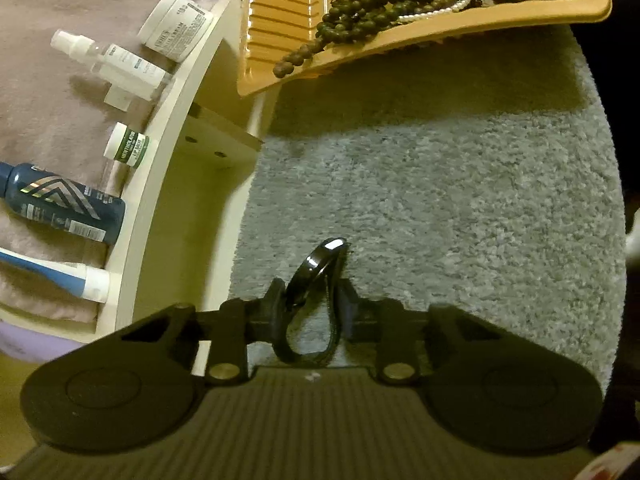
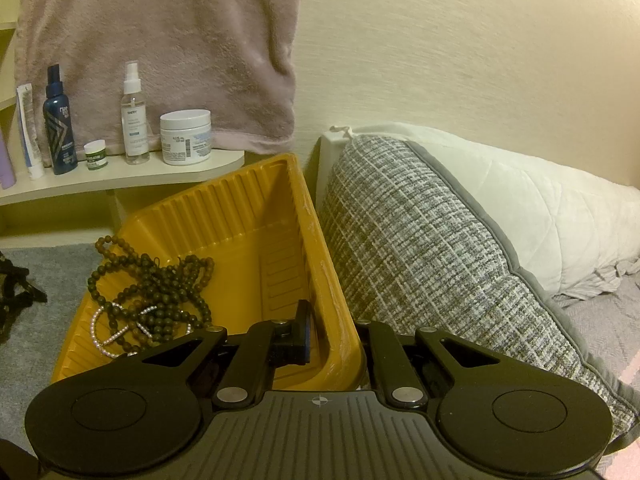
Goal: Organize jewelry
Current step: 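Grasp the black bracelet on the rug with the left gripper, then lift the black bracelet into the orange tray and release it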
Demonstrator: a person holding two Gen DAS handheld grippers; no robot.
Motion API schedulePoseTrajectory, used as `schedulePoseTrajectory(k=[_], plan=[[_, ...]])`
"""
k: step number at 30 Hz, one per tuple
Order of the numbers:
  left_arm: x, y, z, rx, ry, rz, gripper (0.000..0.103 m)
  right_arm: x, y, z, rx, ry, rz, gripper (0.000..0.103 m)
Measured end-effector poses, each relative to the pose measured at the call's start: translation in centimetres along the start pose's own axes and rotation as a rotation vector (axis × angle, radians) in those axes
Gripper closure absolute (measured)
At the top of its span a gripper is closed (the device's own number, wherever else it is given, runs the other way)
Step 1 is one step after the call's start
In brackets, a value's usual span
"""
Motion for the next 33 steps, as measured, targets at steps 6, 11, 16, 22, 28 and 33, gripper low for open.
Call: schedulePoseTrajectory(k=[6,11,16,22,28,33], plan=[[0.5,0.5,-0.1,0.1,0.011,0.007,0.083,0.0,0.0,0.0,0.001,0.0,0.0,0.094],[1.1,0.8,-0.1,0.158,0.012,0.008,0.084,0.0,0.0,0.0,0.001,0.0,0.0,0.094],[1.7,1.0,-0.2,0.18,0.005,0.014,0.084,0.0,0.0,0.0,0.001,-0.001,0.0,0.094],[2.3,1.2,-0.6,0.197,-0.01,0.026,0.084,0.0,0.0,-0.1,0.001,-0.001,-0.001,0.094],[3.1,1.4,-1.1,0.215,-0.037,0.037,0.084,0.0,0.0,-0.1,0.001,-0.001,0.0,0.094],[4.0,1.6,-2.1,0.253,-0.073,0.065,0.084,0.0,0.1,-0.1,0.001,-0.002,-0.001,0.094]])
Point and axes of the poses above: each gripper's, at about its wrist camera, not at the fingertips, and x roughly against the way its jaws point, y to its left, z to its underside, the point moved 2 cm from there along -x, roughly the way its jaws point, and after that the axes turned 12 degrees about x, right-handed, at the moved point
